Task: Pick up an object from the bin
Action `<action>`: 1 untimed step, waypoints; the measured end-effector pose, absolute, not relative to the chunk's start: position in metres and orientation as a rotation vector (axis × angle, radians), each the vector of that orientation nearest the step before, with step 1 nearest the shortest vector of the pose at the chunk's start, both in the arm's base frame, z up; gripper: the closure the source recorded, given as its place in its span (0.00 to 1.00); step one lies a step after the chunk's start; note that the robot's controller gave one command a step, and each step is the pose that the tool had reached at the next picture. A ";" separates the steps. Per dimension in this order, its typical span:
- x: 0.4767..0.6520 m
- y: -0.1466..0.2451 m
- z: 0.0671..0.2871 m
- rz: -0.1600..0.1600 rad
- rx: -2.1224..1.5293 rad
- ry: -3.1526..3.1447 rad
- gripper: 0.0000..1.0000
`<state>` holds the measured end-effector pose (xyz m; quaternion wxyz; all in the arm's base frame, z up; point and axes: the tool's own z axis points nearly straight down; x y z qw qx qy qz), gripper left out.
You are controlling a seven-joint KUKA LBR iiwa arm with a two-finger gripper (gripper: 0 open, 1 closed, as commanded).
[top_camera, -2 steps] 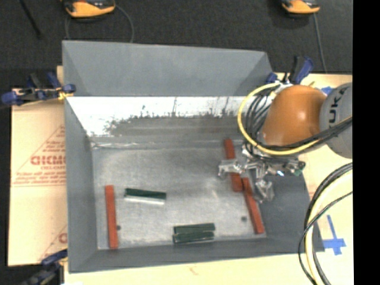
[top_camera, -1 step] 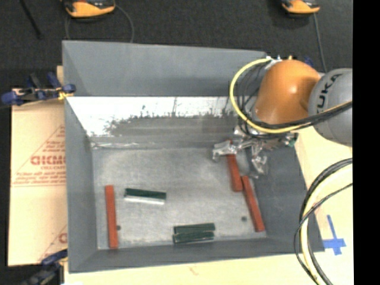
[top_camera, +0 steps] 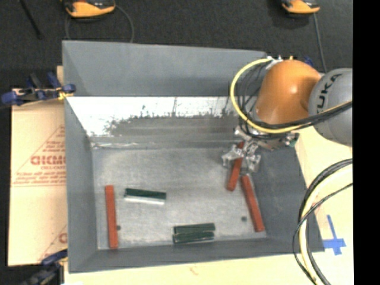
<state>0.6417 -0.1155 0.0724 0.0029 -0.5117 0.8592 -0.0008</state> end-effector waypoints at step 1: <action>0.632 -0.043 0.216 -0.009 -1.627 2.675 1.00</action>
Offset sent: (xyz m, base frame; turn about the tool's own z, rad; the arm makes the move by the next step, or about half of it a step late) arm -0.0117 0.0714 0.1370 -0.0155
